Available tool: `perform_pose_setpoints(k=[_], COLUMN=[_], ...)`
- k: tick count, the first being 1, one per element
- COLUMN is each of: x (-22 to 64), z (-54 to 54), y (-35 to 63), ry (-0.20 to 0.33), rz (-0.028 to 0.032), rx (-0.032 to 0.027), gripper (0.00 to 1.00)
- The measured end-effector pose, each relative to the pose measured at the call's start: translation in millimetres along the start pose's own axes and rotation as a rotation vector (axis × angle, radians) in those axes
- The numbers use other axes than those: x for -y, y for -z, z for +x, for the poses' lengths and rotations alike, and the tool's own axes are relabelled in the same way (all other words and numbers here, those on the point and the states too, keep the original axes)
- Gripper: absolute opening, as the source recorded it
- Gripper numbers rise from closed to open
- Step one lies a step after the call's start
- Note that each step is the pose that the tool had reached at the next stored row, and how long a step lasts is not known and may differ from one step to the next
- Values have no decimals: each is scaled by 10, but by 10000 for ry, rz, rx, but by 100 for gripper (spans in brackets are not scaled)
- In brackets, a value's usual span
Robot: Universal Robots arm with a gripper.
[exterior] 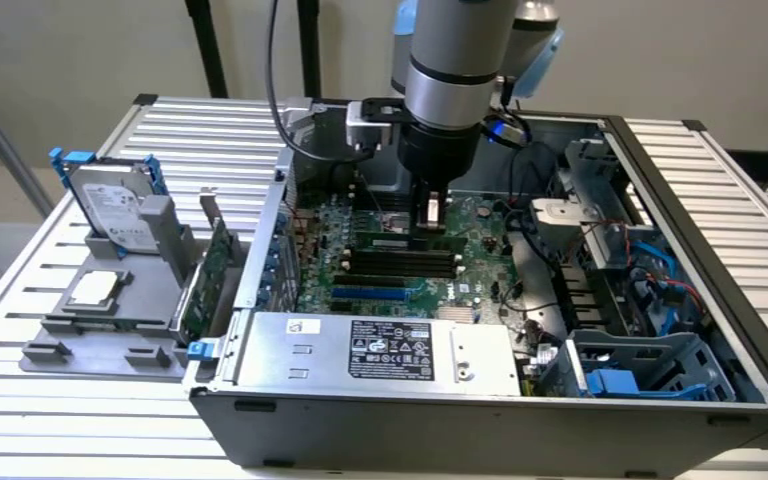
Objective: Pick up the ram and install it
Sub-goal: 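Insert the ram into the slot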
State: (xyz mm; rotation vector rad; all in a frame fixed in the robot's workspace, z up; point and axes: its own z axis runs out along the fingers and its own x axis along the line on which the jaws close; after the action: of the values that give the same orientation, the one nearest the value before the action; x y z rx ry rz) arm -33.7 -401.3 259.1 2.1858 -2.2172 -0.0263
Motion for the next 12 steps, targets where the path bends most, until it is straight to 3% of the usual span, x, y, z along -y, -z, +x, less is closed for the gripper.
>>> perform_pose_setpoints(k=[12], x=[9], z=[-2], y=[-205], ry=[1], rz=[2], rx=[1], gripper=[14])
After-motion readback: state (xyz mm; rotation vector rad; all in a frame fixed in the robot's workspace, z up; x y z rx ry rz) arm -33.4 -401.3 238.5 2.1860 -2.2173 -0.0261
